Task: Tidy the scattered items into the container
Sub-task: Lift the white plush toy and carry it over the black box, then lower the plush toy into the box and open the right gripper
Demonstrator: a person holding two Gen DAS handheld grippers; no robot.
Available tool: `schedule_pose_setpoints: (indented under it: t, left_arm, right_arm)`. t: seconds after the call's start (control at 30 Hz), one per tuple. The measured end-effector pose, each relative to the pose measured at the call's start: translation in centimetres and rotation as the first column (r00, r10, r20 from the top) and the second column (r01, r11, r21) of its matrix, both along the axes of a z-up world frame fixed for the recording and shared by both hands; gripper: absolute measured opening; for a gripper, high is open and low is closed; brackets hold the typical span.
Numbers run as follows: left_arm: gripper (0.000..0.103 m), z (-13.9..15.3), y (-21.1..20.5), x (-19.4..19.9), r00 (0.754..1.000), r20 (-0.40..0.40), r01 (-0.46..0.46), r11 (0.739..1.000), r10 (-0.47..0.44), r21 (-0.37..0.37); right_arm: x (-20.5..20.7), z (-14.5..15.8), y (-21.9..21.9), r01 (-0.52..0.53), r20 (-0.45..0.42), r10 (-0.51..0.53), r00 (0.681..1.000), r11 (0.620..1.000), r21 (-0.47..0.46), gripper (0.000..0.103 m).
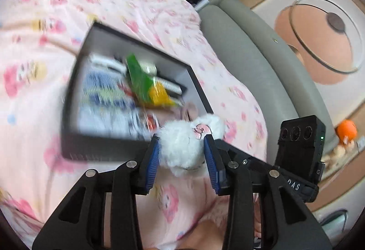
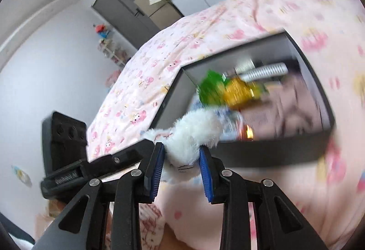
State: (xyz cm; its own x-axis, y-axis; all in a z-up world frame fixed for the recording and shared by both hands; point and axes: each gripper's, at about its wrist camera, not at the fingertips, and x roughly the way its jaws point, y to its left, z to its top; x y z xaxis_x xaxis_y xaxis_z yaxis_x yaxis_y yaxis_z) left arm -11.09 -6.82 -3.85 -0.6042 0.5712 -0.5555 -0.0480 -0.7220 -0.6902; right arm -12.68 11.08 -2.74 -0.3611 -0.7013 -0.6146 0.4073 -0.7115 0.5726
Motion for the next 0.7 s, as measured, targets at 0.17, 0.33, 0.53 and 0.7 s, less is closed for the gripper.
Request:
schedule_pose_setpoints:
  t: [0.17, 0.33, 0.53, 0.7]
  left_arm:
    - [0.037, -1.0, -0.6, -4.9, 0.992, 0.088, -0.087, 0.992, 0.095, -0.089]
    - [0.037, -2.4, 0.4, -7.1, 0.978, 0.150, -0.105, 0.960, 0.148, -0.260]
    - [0.040, -2.0, 0.3, -4.5, 0.991, 0.112, -0.045, 0.974, 0.071, -0.222]
    - [0.040, -3.4, 1.9, -5.4, 0.969, 0.249, 0.073, 0.956, -0.001, -0.283]
  right_arm:
    - [-4.6, -1.1, -0.3, -0.048, 0.110, 0.036, 0.993, 0.992, 0.116, 0.027]
    - [-6.5, -4.6, -0.6, -0.054, 0.198, 0.036, 0.980, 0.995, 0.088, 0.028]
    - [-5.0, -2.6, 4.7, 0.056, 0.094, -0.063, 0.994, 0.995, 0.080, 0.028]
    - [-5.2, -3.2, 5.3, 0.092, 0.108, -0.106, 0.989, 0.987, 0.133, 0.028]
